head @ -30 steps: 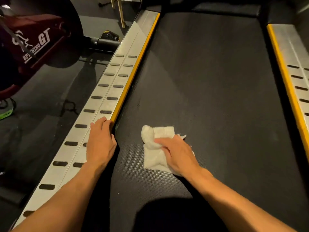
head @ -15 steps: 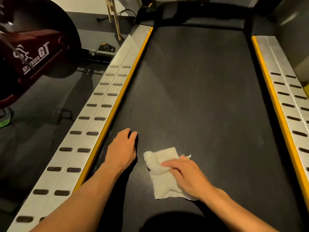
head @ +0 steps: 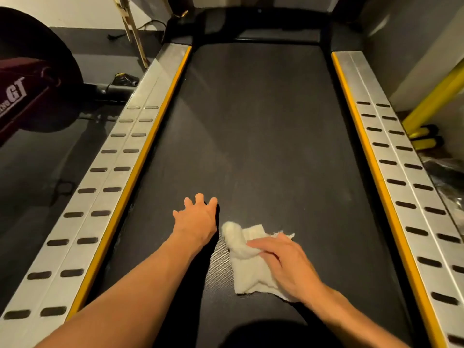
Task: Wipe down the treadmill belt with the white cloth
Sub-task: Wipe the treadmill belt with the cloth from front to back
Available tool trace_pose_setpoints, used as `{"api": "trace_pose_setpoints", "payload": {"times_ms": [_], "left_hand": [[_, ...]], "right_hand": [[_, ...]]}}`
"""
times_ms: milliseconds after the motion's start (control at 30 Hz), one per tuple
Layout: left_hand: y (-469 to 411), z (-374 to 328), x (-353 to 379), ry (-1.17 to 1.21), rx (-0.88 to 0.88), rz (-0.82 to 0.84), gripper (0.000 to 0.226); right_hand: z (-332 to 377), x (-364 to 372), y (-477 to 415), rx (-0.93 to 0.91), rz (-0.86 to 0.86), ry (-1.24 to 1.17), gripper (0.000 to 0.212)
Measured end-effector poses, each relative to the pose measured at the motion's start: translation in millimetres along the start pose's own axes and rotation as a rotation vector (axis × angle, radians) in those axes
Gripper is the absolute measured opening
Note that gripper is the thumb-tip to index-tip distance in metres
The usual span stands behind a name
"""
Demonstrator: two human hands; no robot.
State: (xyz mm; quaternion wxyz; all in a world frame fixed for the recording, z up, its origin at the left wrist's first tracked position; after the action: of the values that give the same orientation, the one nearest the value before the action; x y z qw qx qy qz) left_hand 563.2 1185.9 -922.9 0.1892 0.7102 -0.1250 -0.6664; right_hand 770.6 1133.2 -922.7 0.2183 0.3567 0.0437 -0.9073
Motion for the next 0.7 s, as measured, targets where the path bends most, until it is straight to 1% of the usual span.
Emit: {"api": "trace_pose_setpoints", "payload": {"times_ms": [67, 133, 233, 367, 400, 433, 467, 500, 533, 600, 633, 700], "left_hand": [[-0.6, -2.6, -2.3, -0.011, -0.007, -0.004, 0.036], [0.2, -2.9, -1.1, -0.020, 0.008, -0.018, 0.040], [-0.1, -1.0, 5.1, -0.029, 0.056, -0.029, 0.052], [3.4, -5.3, 11.0, -0.070, 0.108, -0.015, 0.058], [3.9, -8.1, 11.9, -0.087, 0.106, -0.016, 0.059], [4.5, -11.1, 12.1, -0.103, 0.101, -0.023, 0.060], [4.6, -13.8, 12.2, -0.117, 0.098, -0.031, 0.061], [4.7, -17.1, 11.6, -0.126, 0.102, -0.038, 0.062], [4.8, -20.8, 10.7, -0.131, 0.117, -0.047, 0.063], [4.9, -28.9, 8.5, -0.138, 0.164, -0.056, 0.065], [4.6, -33.2, 7.4, -0.144, 0.186, -0.049, 0.063], [4.0, -40.5, 6.2, -0.155, 0.203, -0.025, 0.057]], "right_hand": [[-19.3, -28.1, -15.6, 0.073, -0.166, 0.025, 0.033], [-39.2, -49.8, -26.0, 0.135, -0.230, 0.104, 0.030], [-46.3, -48.8, -14.0, 0.163, -0.182, 0.118, 0.033], [-20.6, -22.0, 27.5, 0.032, -0.034, 0.074, 0.031], [-18.9, -25.3, 29.6, 0.026, -0.044, 0.048, 0.033], [-21.2, -33.7, 26.6, 0.040, -0.104, 0.009, 0.035], [-29.7, -45.8, 19.9, 0.068, -0.205, 0.000, 0.035], [-41.8, -59.8, 12.1, 0.112, -0.306, 0.034, 0.035], [-55.8, -73.3, 5.4, 0.179, -0.373, 0.106, 0.035], [-83.3, -88.2, 2.3, 0.322, -0.401, 0.206, 0.036], [-89.6, -88.6, 5.6, 0.341, -0.383, 0.215, 0.035], [-81.9, -74.1, 17.9, 0.287, -0.308, 0.165, 0.034]]}}
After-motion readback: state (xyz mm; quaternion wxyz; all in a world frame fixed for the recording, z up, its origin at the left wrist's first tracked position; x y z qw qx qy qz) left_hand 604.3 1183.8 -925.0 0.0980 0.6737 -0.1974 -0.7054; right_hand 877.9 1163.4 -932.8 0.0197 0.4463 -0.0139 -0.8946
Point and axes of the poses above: each hand's wrist, its own y-axis away from the middle knuckle, its own x-axis out of the palm, z = x × y, the point moved 4 cm from there along -y, towards the middle knuckle
